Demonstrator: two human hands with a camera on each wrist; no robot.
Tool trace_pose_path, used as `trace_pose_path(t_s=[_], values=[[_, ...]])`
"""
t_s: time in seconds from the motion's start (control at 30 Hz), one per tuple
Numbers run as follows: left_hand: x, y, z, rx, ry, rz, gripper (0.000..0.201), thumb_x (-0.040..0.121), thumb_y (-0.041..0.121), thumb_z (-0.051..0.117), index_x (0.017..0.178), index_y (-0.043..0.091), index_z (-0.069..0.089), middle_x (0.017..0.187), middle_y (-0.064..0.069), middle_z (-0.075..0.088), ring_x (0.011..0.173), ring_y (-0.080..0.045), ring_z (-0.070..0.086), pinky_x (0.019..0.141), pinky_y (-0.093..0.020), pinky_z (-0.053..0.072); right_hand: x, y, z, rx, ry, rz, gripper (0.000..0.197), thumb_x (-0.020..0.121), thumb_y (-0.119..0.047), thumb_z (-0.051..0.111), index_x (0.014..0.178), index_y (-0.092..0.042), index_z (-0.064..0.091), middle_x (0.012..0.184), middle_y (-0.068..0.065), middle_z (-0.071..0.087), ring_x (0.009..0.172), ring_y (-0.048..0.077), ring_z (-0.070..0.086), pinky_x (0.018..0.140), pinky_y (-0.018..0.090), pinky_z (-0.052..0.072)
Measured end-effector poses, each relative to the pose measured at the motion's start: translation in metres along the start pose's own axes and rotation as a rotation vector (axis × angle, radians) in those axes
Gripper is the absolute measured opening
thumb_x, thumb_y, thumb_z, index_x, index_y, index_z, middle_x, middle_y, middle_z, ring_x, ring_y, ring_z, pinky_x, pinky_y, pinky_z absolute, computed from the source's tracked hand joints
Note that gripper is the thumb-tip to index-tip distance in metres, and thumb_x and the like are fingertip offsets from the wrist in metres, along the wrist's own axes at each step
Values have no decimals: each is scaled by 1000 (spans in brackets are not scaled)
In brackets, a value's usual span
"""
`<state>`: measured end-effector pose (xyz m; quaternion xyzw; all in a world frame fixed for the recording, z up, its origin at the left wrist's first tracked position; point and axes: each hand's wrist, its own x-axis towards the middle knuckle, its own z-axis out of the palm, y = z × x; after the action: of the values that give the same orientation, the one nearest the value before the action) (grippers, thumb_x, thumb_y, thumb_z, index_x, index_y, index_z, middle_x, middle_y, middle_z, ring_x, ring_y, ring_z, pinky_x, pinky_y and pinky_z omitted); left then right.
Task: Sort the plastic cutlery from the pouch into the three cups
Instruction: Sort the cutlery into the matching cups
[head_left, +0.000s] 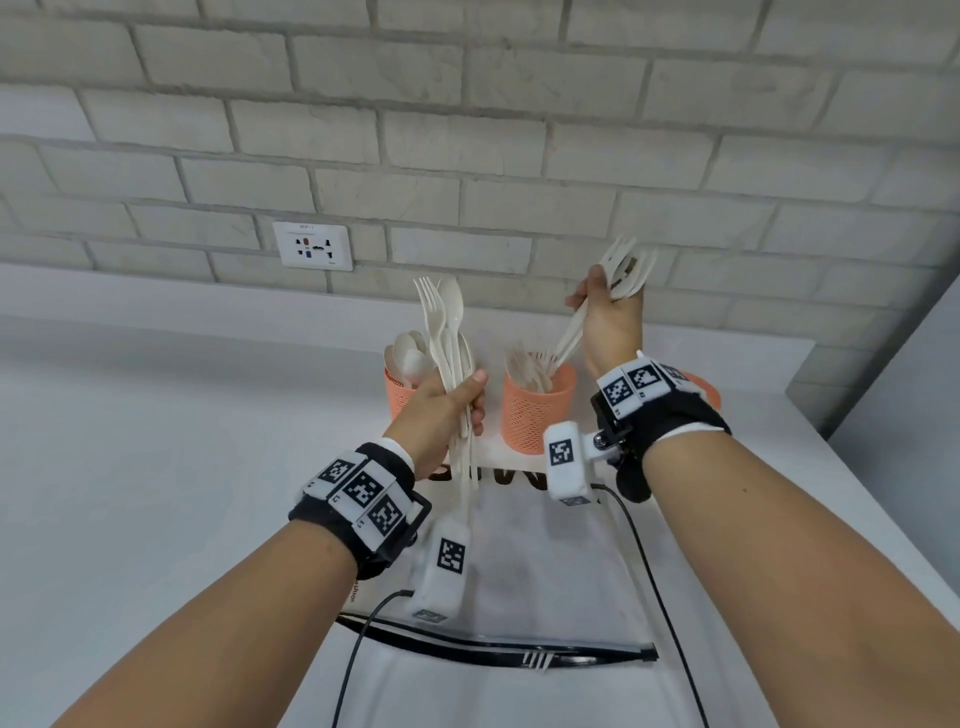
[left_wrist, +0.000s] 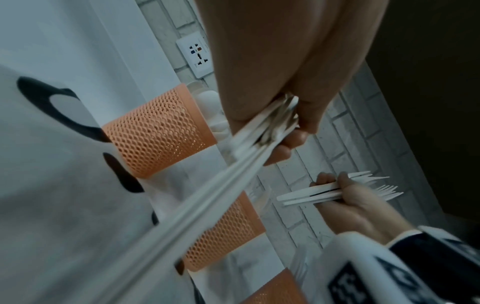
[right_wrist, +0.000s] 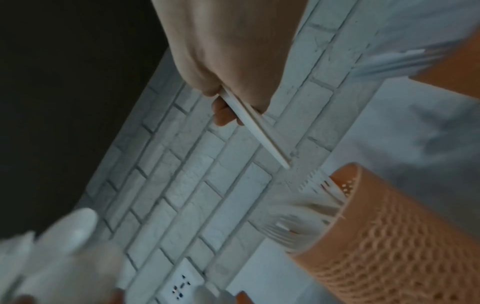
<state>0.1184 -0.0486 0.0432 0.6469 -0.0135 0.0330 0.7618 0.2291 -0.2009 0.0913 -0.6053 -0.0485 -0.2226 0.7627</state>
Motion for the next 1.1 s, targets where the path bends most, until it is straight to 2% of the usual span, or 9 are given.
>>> trace_pose_path(t_s=[0.13, 0.27, 0.43, 0.6, 0.7, 0.8, 0.87, 0.97, 1.1], values=[[3, -2, -8, -41, -30, -7, 18, 97, 15, 46, 79, 13, 46, 61, 1, 42, 51, -12, 41, 55, -25, 40, 3, 34, -2, -118, -62, 23, 24, 95, -7, 47, 118, 0, 43, 80, 8, 52, 56, 7, 55, 54, 13, 47], [9, -5, -15, -57, -27, -26, 18, 96, 15, 48, 78, 14, 48, 60, 0, 44, 52, -14, 43, 57, -27, 41, -4, 54, -7, -267, -232, 152, 28, 90, -21, 60, 110, -18, 41, 94, 4, 56, 74, 12, 62, 66, 25, 50], [16, -9, -13, 10, -23, -20, 24, 95, 16, 50, 72, 10, 49, 61, -6, 46, 48, -15, 45, 56, -27, 43, -6, 61, -7, -622, -369, 56, 28, 98, -32, 40, 93, -8, 52, 86, 7, 57, 81, 20, 55, 76, 31, 42], [16, -10, -5, 4, -10, 0, 18, 95, 13, 50, 78, 6, 49, 59, -2, 49, 46, -12, 49, 53, -25, 45, 1, 62, -13, -891, -441, 63, 38, 94, -36, 47, 117, -7, 56, 119, 14, 54, 115, 28, 48, 98, 34, 38], [17, -12, -5, -31, 35, -24, 21, 93, 14, 53, 75, 6, 50, 59, -5, 50, 46, -13, 51, 54, -27, 48, -8, 43, -9, -712, -300, -176, 42, 88, -31, 60, 122, -9, 50, 112, 4, 46, 107, 15, 42, 92, 25, 35], [20, -11, -5, -153, 104, -49, 20, 94, 12, 52, 74, 8, 50, 59, -5, 50, 48, -14, 51, 54, -28, 48, -31, 18, -3, -543, -344, -310, 17, 84, -18, 65, 98, -11, 58, 88, 0, 54, 81, 12, 51, 74, 22, 41], [23, -8, -6, -244, 143, -73, 19, 95, 12, 50, 76, 8, 50, 58, -3, 50, 47, -13, 53, 54, -27, 50, -48, 10, -1, -553, -561, -162, 13, 81, -22, 69, 86, -17, 58, 73, -3, 54, 67, 11, 50, 66, 27, 43], [27, -3, -7, -349, 191, -82, 17, 96, 15, 47, 80, 9, 48, 59, -2, 49, 46, -10, 54, 56, -26, 54, -73, 7, -3, -715, -874, 81, 40, 72, -31, 78, 100, -20, 51, 78, -1, 55, 66, 10, 51, 67, 29, 45], [27, 1, -7, -445, 230, -61, 8, 96, 14, 47, 89, 10, 47, 65, -3, 48, 57, -14, 55, 74, -32, 55, -90, 12, -3, -551, -939, 280, 52, 75, -10, 75, 116, -16, 44, 70, 2, 60, 71, 26, 64, 65, 36, 55]])
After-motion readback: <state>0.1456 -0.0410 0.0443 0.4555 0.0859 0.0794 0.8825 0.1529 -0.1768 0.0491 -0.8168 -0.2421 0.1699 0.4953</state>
